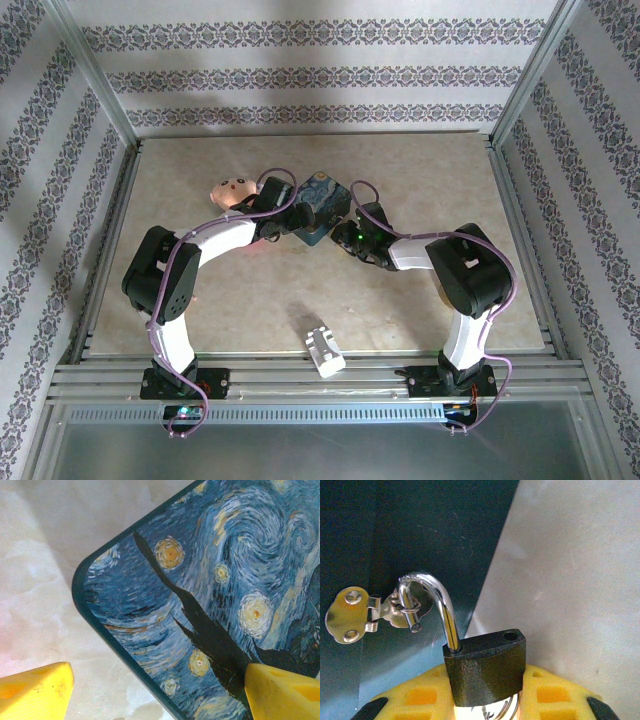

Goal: Unlock the padlock with the key

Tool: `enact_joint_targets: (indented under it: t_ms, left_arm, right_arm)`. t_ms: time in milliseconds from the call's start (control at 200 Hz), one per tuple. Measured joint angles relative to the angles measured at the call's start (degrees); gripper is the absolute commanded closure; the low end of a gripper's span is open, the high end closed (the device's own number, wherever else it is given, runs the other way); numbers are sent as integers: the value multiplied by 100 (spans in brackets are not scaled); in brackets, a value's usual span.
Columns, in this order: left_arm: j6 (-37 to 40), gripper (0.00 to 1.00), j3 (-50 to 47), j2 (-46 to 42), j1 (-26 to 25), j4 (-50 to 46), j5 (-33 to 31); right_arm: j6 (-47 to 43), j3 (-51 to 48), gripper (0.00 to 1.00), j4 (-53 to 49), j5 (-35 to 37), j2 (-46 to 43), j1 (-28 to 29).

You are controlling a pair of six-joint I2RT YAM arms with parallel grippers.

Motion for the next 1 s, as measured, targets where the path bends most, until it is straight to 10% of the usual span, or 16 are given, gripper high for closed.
enact_joint_targets:
  t_ms: [999]
  left_arm:
    - [-44, 15, -74, -13, 0, 129, 22]
  right_arm:
    - [483, -109, 100, 686, -151, 184, -151]
